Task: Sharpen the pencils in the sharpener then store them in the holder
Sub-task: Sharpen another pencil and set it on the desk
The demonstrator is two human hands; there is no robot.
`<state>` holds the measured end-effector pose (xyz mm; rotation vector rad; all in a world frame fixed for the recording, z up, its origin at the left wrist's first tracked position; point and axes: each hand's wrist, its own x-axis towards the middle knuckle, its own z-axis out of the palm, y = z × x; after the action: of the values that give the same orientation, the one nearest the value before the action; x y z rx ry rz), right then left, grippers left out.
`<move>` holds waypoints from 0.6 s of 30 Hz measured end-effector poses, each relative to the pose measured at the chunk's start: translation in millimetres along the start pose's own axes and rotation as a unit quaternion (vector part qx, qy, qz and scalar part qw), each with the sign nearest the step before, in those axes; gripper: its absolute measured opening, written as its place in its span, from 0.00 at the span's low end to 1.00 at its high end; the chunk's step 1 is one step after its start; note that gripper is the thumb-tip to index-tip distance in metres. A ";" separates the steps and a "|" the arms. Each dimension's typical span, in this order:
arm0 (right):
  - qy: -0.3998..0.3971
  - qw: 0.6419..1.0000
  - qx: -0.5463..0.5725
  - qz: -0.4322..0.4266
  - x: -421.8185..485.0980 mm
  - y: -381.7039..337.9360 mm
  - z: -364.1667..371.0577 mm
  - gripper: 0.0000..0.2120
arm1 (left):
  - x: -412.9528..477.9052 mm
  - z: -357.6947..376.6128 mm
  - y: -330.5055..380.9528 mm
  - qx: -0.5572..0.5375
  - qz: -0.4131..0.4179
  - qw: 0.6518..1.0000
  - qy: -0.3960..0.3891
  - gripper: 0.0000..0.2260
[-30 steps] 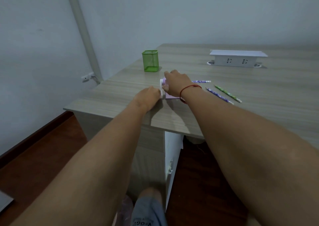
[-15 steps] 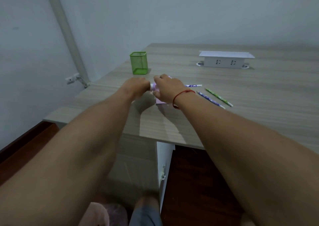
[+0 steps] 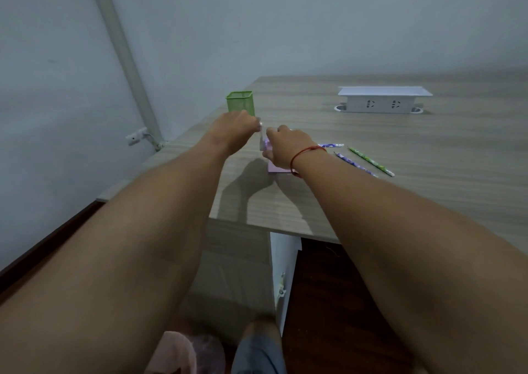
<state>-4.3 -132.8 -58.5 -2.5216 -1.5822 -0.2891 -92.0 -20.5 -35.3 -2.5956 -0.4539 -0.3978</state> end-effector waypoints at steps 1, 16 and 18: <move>-0.002 1.000 0.004 0.002 -0.3 0.4 -0.2 0.22 | -2.5 -1.7 1.1 0.000 0.002 1.000 0.003 0.10; 0.001 1.000 0.010 -0.002 -2.5 -2.2 0.2 0.20 | -43.0 -3.2 24.6 -0.056 -0.032 0.998 0.000 0.07; 0.004 1.000 0.006 -0.001 -2.5 -3.0 1.0 0.20 | -48.6 -0.5 28.6 -0.066 -0.042 0.997 0.000 0.06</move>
<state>-7.9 -133.4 -60.0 -2.5058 -1.5799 -0.2893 -125.0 -56.5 -63.4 -2.7112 -0.5560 -0.4704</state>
